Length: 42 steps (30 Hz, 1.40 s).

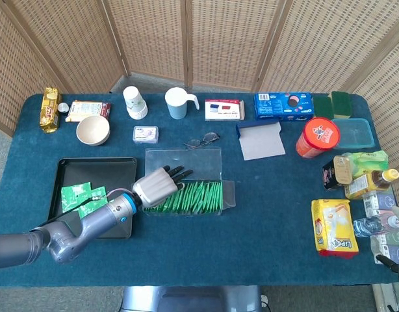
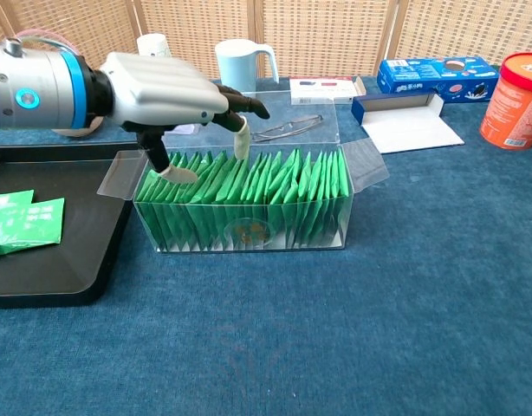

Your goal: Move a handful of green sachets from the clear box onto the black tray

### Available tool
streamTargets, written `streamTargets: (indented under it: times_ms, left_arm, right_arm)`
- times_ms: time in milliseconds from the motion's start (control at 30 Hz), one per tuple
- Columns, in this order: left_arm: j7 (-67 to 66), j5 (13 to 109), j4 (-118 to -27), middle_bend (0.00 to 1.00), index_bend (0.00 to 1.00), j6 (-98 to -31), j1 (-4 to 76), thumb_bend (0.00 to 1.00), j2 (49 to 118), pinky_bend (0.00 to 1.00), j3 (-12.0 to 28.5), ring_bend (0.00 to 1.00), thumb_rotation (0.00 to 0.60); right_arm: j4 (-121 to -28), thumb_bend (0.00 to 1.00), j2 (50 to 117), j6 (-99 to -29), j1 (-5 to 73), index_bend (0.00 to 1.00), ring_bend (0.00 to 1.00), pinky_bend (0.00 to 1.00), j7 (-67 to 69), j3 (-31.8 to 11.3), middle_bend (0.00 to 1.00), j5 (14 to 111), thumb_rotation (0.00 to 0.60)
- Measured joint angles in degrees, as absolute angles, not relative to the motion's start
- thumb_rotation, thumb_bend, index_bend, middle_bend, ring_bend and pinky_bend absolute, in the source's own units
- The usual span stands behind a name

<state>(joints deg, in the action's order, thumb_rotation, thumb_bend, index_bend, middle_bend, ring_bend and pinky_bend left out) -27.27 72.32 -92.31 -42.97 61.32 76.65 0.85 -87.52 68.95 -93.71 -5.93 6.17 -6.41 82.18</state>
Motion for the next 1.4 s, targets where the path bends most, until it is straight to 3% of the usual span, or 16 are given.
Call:
streamTargets:
  times_ms: [600,1400]
  left_arm:
    - [-31.6,67.5,-90.3,0.02,0.29,-41.3,62.9,0.3,80.1,0.27,2.3,0.07,0.6]
    - [-29.0,73.9,-90.3,0.0,0.3,-39.1,64.2,0.29,78.5,0.27,1.8,0.06,0.6]
  right_arm:
    - [-86.7,0.39,69.2,-94.0,-6.2,0.13,0.17,0.24,7.1,-6.6,0.21,81.9,0.508]
    - [-87.2,0.39,69.1,-94.6,-6.5,0.12,0.17,0.24,7.0,-6.8,0.21,82.0,0.508]
